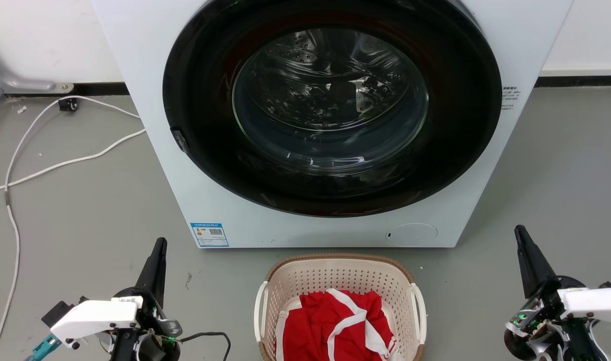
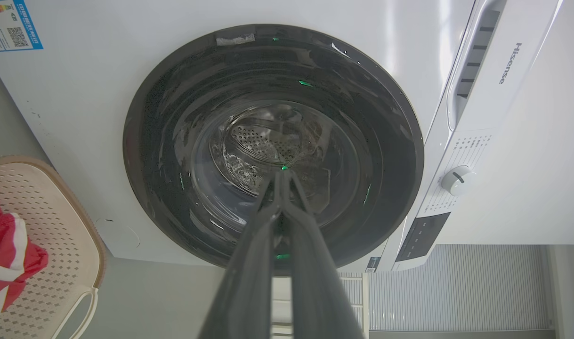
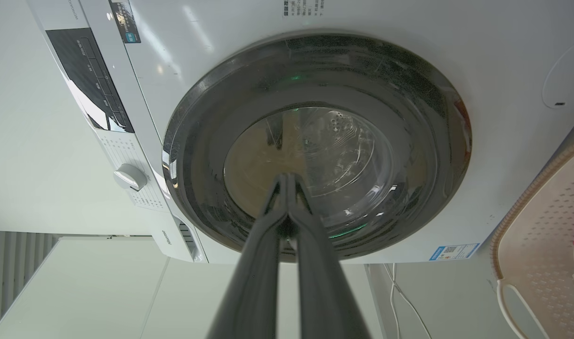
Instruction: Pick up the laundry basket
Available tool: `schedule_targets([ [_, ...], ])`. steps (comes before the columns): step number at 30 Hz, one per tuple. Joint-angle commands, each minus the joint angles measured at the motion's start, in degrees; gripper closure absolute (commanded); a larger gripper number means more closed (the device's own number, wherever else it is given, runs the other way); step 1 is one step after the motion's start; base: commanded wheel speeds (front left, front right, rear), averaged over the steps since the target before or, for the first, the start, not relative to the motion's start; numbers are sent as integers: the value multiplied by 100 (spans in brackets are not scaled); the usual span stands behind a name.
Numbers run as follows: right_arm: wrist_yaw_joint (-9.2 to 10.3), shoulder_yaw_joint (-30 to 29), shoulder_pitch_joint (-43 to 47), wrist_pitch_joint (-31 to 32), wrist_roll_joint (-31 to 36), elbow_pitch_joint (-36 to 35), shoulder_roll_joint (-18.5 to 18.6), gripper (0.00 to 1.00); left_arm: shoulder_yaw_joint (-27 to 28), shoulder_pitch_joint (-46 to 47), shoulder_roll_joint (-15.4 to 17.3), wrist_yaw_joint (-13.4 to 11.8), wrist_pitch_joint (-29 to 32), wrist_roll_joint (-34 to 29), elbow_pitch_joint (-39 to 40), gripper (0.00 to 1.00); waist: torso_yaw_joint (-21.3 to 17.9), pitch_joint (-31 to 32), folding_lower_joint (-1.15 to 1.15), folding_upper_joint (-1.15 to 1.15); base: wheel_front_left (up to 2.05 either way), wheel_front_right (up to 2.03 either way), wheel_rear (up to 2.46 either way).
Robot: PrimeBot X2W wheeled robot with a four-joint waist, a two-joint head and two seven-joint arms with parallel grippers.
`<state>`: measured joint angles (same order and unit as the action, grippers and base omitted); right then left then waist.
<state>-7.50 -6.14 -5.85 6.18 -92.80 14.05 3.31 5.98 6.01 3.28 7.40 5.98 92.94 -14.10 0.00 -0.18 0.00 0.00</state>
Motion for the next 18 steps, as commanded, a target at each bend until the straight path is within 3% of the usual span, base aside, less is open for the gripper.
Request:
schedule_targets([
  [1,2,-6,-76,26,16,5,-22,100,19,42,-2,25,36,-18,-2,100,0,0,0,0,0,0,0],
  [18,2,-15,-77,28,25,6,-30,100,33,44,-12,25,42,-35,-3,100,0,0,0,0,0,0,0],
])
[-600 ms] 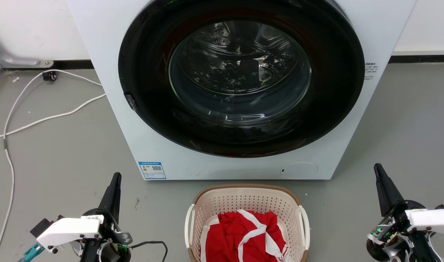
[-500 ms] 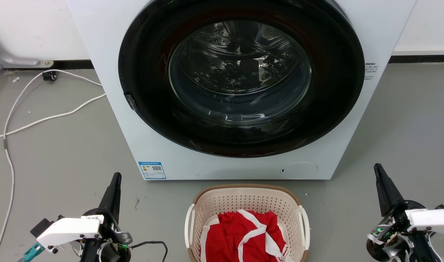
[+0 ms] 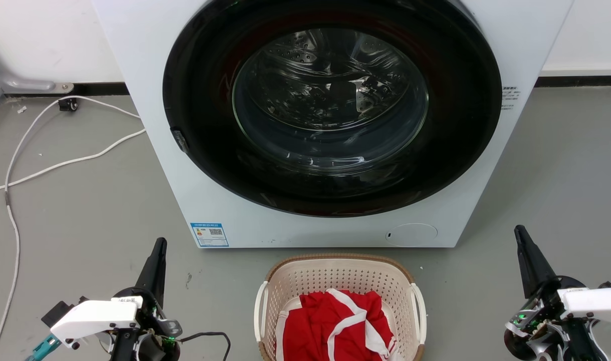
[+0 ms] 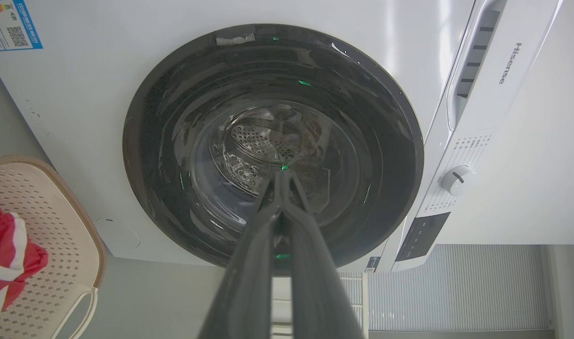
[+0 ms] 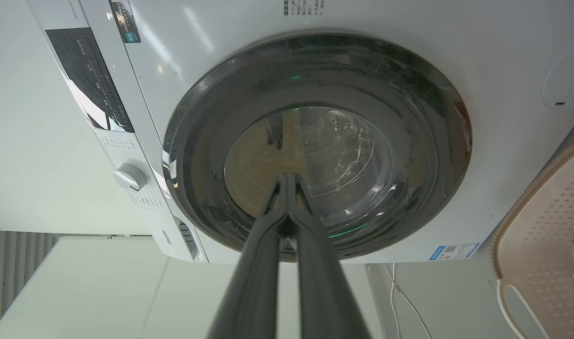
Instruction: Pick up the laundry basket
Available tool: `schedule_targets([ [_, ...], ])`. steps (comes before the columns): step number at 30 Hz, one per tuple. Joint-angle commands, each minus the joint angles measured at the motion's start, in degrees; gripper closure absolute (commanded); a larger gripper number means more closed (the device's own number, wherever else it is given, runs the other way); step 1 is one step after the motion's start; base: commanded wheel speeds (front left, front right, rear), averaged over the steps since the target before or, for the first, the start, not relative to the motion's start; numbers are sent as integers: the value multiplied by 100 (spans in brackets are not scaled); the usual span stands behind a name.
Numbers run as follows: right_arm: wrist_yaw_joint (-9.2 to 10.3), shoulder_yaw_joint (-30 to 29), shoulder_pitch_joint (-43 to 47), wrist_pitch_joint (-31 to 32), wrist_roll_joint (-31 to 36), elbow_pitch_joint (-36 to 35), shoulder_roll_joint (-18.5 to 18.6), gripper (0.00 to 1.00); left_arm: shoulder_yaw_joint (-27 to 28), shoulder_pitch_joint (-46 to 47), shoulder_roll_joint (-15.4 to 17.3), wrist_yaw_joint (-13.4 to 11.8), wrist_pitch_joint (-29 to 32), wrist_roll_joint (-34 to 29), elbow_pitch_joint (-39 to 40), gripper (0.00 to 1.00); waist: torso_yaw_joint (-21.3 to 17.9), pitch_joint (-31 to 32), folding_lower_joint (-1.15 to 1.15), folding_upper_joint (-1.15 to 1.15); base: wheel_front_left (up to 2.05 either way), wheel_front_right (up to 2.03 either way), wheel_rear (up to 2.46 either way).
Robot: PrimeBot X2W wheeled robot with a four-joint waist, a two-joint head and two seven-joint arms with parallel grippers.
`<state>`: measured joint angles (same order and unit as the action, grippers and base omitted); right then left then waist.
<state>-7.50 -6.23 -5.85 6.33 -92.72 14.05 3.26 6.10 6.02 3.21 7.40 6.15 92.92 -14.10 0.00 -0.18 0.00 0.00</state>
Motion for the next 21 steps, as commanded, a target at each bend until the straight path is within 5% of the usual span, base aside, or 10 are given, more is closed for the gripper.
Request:
schedule_targets([
  [1,2,-6,-77,13,18,6,-24,100,22,43,-7,25,27,-33,-3,100,0,0,0,0,0,0,0],
  [21,2,-14,-78,23,30,7,-30,100,35,44,-15,25,28,-45,-3,100,0,0,0,0,0,0,0],
])
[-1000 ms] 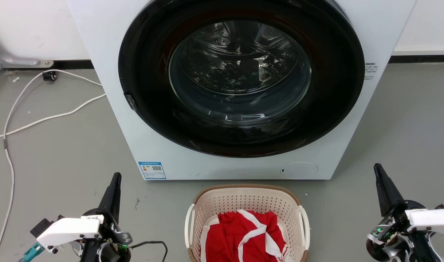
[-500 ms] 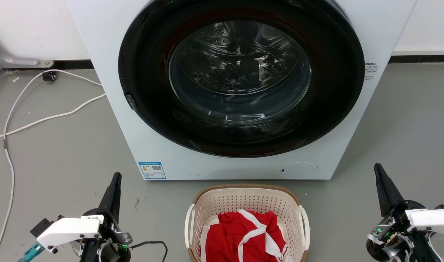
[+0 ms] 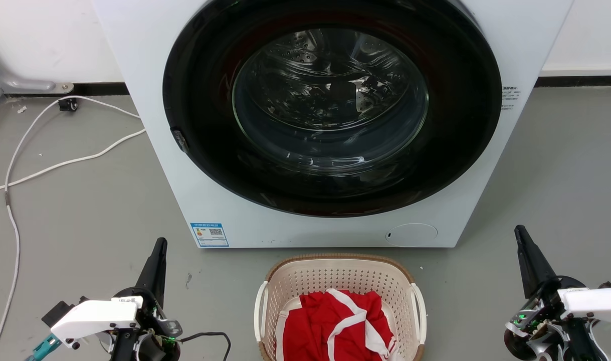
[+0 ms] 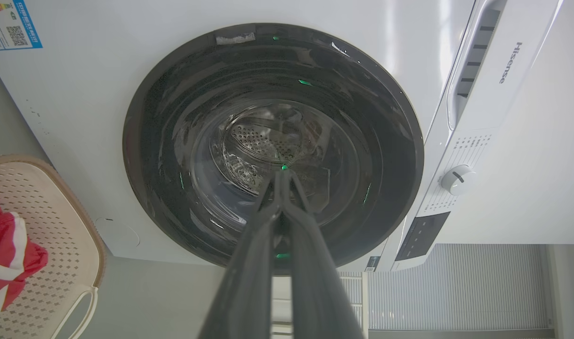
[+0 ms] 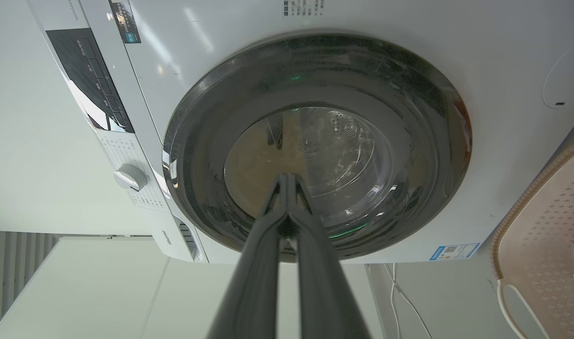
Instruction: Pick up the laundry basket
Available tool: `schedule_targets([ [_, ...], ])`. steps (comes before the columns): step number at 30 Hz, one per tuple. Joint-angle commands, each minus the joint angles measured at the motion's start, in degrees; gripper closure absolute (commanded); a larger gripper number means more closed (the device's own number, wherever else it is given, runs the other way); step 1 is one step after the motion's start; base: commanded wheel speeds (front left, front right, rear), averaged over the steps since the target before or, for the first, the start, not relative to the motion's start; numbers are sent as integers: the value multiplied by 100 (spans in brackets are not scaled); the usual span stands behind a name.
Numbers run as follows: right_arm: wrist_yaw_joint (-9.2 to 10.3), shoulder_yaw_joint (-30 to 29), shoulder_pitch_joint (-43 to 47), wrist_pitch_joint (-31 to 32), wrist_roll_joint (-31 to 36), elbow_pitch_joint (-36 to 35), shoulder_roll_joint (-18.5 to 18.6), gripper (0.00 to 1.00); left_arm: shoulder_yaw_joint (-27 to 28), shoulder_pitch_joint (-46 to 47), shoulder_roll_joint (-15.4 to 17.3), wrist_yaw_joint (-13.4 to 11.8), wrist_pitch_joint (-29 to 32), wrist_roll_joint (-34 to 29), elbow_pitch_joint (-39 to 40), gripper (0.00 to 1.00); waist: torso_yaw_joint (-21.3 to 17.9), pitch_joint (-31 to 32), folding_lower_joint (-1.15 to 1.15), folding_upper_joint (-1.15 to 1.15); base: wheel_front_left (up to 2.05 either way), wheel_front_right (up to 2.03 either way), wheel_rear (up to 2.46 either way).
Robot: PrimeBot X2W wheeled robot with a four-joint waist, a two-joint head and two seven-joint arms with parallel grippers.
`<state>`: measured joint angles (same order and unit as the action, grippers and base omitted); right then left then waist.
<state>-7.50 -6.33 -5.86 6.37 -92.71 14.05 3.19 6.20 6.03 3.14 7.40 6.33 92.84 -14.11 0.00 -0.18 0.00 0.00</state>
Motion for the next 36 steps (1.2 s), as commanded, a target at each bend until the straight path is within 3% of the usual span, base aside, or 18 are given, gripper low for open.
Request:
schedule_targets([
  [1,2,-4,-78,20,29,7,-24,100,26,43,-7,25,9,-38,-1,100,0,0,0,0,0,0,0],
  [17,2,-11,-79,23,37,7,-29,100,35,44,-13,25,18,-26,-2,100,0,0,0,0,0,0,0],
  [18,0,-6,8,4,0,14,-3,0,5,-7,-8,-1,4,-32,-16,0,0,0,0,0,0,0,0],
  [36,1,26,352,-417,349,-45,-17,0,132,-285,-29,-3,-416,-503,-25,0,-8,5,0,0,0,0,0],
])
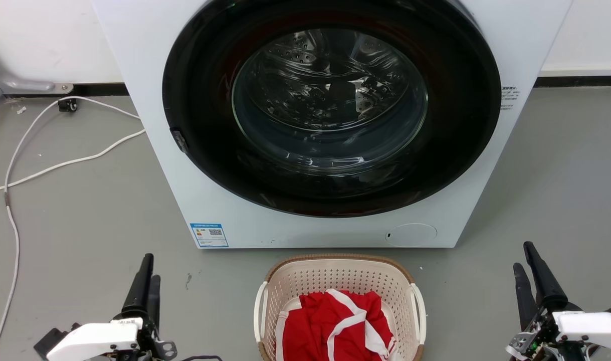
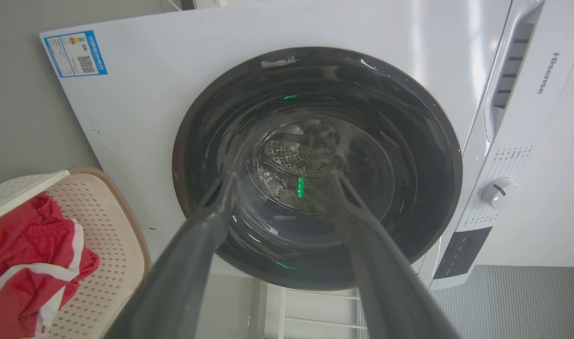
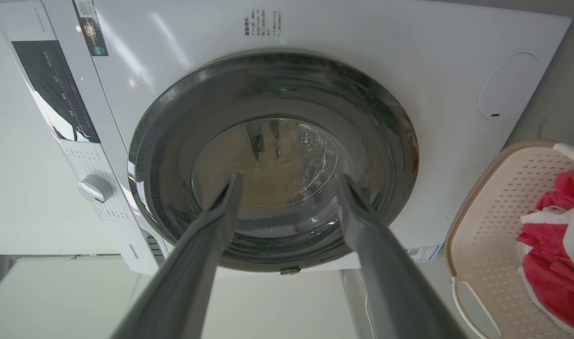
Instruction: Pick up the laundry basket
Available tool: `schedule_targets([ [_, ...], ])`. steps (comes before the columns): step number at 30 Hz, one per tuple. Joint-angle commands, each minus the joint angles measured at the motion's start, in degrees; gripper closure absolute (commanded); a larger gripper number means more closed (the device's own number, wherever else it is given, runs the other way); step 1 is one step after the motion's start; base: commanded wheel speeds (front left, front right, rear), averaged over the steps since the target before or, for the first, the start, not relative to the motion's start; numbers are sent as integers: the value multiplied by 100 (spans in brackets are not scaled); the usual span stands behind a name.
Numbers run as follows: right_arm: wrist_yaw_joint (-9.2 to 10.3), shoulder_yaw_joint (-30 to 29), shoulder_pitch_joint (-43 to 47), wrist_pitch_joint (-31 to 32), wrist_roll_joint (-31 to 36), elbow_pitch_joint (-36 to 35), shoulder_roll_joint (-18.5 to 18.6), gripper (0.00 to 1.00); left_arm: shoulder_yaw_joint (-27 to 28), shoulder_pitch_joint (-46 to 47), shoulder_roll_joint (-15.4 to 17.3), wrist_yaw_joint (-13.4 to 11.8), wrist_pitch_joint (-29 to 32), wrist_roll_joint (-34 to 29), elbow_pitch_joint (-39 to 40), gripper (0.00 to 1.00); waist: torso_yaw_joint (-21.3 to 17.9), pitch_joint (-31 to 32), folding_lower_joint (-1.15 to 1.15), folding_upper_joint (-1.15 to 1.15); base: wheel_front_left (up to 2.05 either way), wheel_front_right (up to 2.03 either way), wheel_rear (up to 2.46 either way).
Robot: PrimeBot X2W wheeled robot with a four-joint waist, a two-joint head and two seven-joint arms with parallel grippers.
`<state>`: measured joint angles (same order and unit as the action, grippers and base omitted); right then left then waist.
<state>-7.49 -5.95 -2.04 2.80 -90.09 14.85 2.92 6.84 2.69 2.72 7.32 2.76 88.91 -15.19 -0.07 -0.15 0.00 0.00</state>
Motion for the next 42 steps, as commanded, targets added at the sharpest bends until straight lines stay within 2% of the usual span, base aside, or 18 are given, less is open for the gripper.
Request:
schedule_targets([
  [1,0,-13,-30,-60,87,-125,11,0,68,50,12,4,-59,-110,83,0,-1,2,0,0,0,0,0],
  [8,0,-100,17,-236,850,-199,10,0,199,1,13,6,-233,-613,145,0,-9,15,0,0,0,0,0],
  [17,0,-237,12,-442,2023,-439,9,0,419,-78,15,-29,-439,-1622,554,0,-12,25,0,0,0,0,0],
  [24,0,-341,13,-590,3203,-886,8,0,516,-112,15,-319,-585,-2456,1042,0,-13,16,0,0,0,0,0],
  [32,0,-192,83,-745,4433,-1357,7,0,376,-201,17,-588,-742,-3401,1580,0,-12,-2,0,0,0,0,0],
  [42,0,0,142,-921,5740,-1776,5,0,-126,-347,17,-794,-920,-4951,2040,0,-5,-31,0,0,0,0,0],
])
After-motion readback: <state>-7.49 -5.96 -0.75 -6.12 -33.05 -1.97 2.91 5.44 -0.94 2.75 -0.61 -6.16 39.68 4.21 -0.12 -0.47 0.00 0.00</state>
